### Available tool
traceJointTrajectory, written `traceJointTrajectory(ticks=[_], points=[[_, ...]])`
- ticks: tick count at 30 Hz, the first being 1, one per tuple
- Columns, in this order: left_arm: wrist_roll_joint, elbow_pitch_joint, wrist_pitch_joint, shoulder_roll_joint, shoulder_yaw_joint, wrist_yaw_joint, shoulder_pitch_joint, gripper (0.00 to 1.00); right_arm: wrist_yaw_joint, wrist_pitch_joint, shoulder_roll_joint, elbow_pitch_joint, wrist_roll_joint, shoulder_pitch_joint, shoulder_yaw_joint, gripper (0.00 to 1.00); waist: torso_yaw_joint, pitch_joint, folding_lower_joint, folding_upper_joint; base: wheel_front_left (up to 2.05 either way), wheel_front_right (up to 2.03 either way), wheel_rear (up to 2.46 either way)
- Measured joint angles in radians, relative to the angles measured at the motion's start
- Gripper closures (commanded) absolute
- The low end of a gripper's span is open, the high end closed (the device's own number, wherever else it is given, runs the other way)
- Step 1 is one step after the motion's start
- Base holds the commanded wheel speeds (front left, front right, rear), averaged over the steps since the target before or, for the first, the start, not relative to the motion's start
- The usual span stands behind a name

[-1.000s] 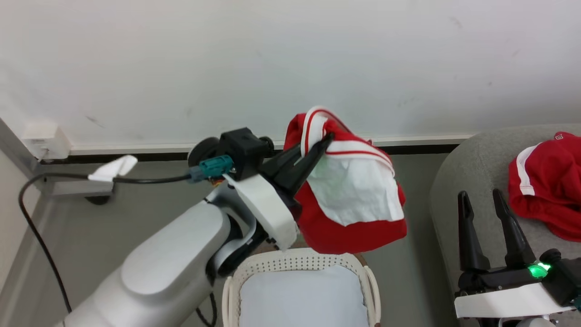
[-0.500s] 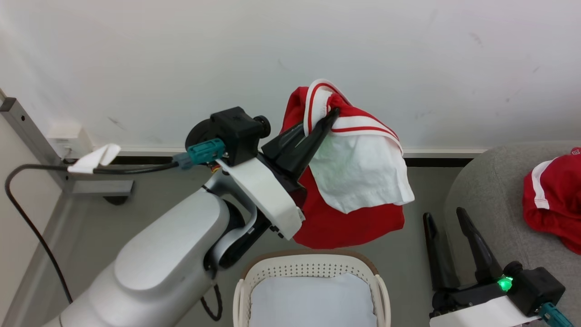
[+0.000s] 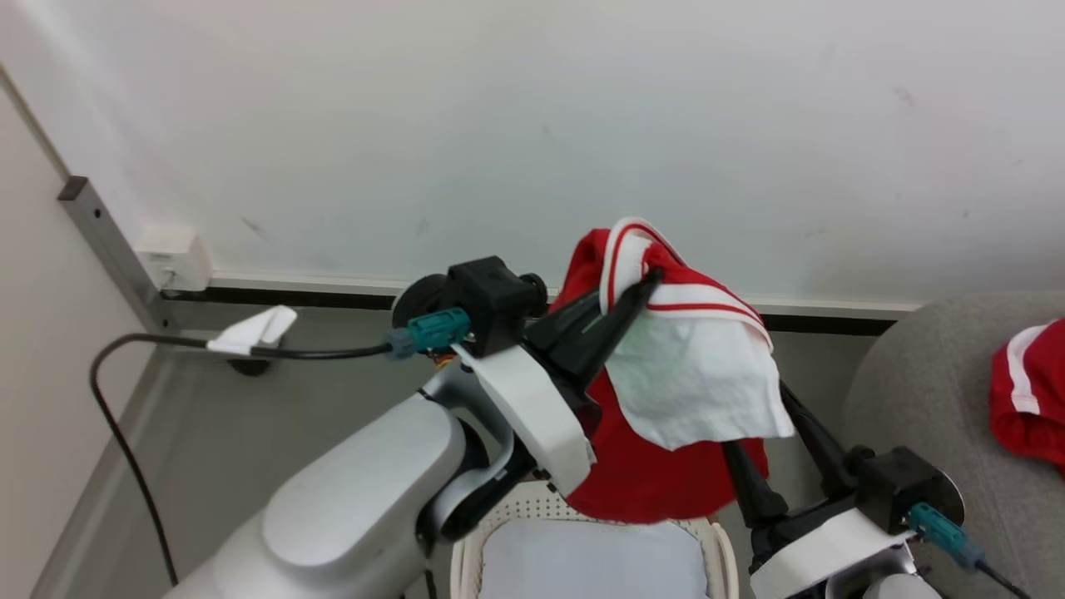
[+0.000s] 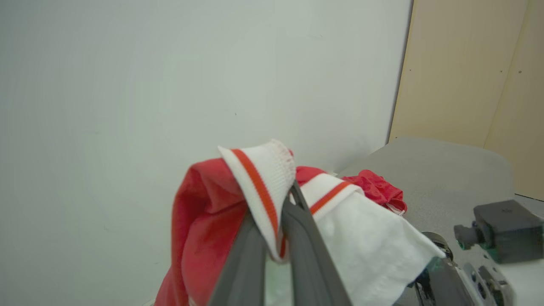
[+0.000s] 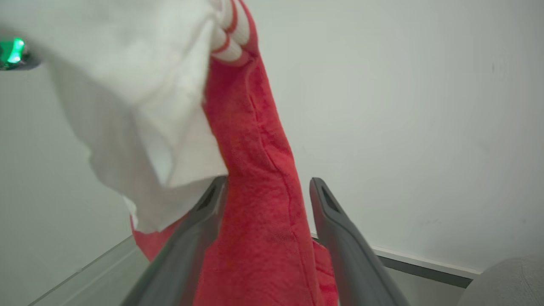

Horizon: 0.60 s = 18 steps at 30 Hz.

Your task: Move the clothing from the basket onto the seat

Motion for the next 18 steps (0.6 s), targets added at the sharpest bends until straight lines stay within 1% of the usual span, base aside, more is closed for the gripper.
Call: traceJointTrajectory(ticks=[4, 7, 13, 18], points=[[0.000, 0.003, 0.002, -0.023, -0.020, -0.006, 0.004, 1.00, 0.000, 0.063, -0.034, 0.038, 0.029, -0.026, 0.013, 0.00, 0.031, -0.009, 0.0000, 0.0000, 0.00, 0.00, 0.00], [-0.004, 0.004, 0.006, -0.039, -0.030, -0.011, 0.006, 1.00, 0.000, 0.110, -0.057, 0.064, 0.077, -0.037, 0.036, 0.00, 0.057, -0.016, 0.0000, 0.0000, 0.00, 0.00, 0.00], [-0.007, 0.005, 0.013, -0.063, -0.048, -0.020, 0.004, 1.00, 0.000, 0.173, -0.122, 0.112, 0.176, -0.067, 0.149, 0.00, 0.112, -0.025, 0.0000, 0.0000, 0.00, 0.00, 0.00], [-0.007, 0.006, 0.024, -0.072, -0.066, -0.026, 0.000, 1.00, 0.000, 0.171, -0.158, 0.176, 0.252, -0.094, 0.243, 0.00, 0.154, -0.032, 0.0000, 0.0000, 0.00, 0.00, 0.00]])
